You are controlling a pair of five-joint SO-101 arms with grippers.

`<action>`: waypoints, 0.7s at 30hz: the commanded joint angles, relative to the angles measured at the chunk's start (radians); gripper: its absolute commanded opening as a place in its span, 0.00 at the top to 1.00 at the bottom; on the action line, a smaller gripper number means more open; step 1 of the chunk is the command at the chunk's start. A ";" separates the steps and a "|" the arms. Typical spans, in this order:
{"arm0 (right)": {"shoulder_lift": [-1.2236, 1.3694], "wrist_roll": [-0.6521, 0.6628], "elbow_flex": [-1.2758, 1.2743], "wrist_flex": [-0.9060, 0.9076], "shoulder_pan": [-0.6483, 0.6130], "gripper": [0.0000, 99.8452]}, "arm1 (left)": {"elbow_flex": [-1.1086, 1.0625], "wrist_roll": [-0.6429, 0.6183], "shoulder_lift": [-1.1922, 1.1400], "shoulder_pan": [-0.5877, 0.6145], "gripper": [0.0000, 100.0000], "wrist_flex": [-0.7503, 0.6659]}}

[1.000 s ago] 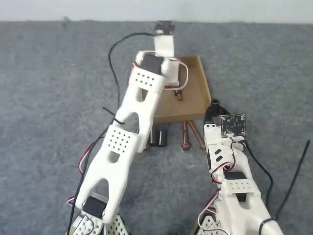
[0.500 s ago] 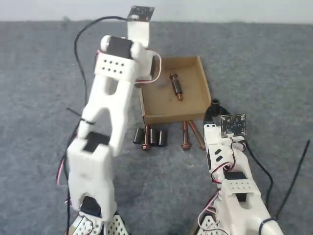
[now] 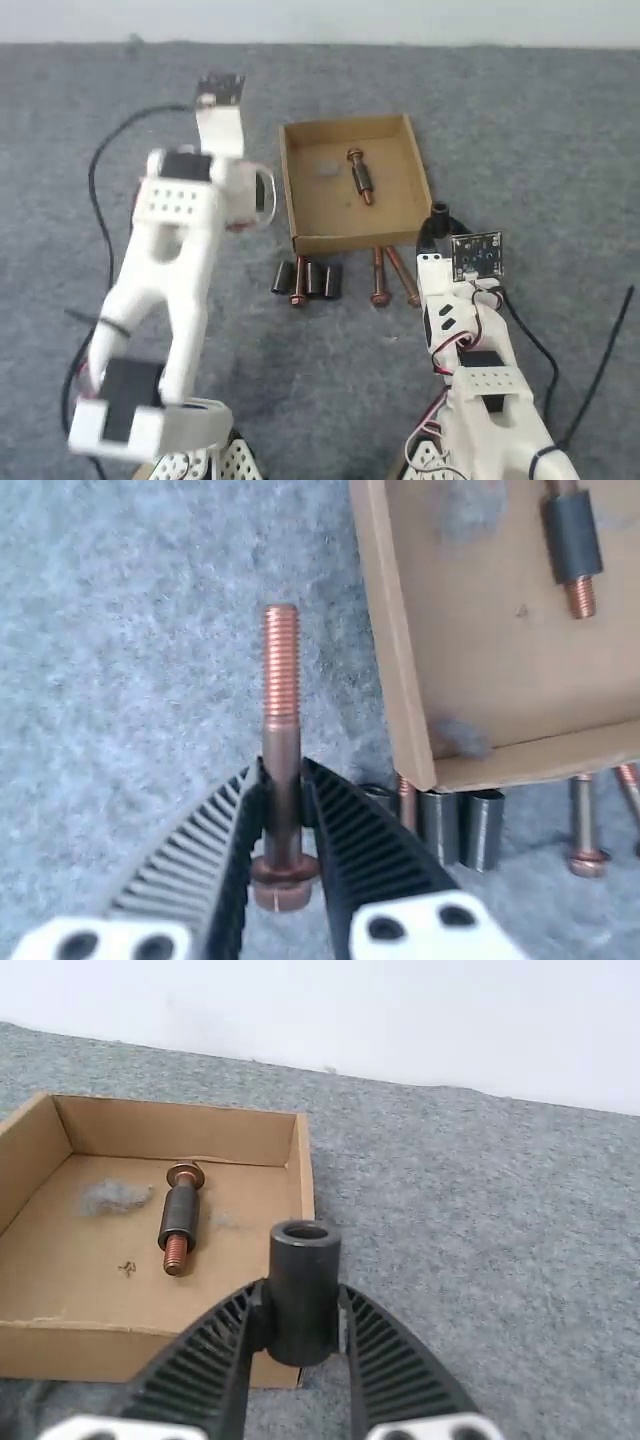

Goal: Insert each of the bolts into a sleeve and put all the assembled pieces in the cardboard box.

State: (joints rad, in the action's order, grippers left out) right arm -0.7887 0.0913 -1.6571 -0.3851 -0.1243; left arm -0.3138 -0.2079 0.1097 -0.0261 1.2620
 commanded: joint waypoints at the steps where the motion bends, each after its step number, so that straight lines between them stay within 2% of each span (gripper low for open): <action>1: -0.039 -0.014 -0.011 0.008 0.007 0.99 | -0.321 0.008 0.221 0.003 0.99 -0.262; 5: -0.039 -0.014 -0.011 0.008 0.007 0.99 | -0.515 0.008 0.278 0.012 0.99 -0.382; 10: -0.039 -0.014 -0.011 0.008 0.007 0.99 | -0.648 0.006 0.278 0.012 0.99 -0.486; 16: -0.039 -0.014 -0.011 0.008 0.007 0.99 | -0.657 0.003 0.285 0.110 0.99 -0.571; 21: -0.039 -0.014 -0.011 0.008 0.007 0.99 | -0.656 0.005 0.287 0.115 0.99 -0.571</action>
State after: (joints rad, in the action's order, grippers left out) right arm -0.7887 0.0913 -1.6571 -0.3790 -0.1243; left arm -0.9843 -0.2079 0.3307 0.0813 0.7204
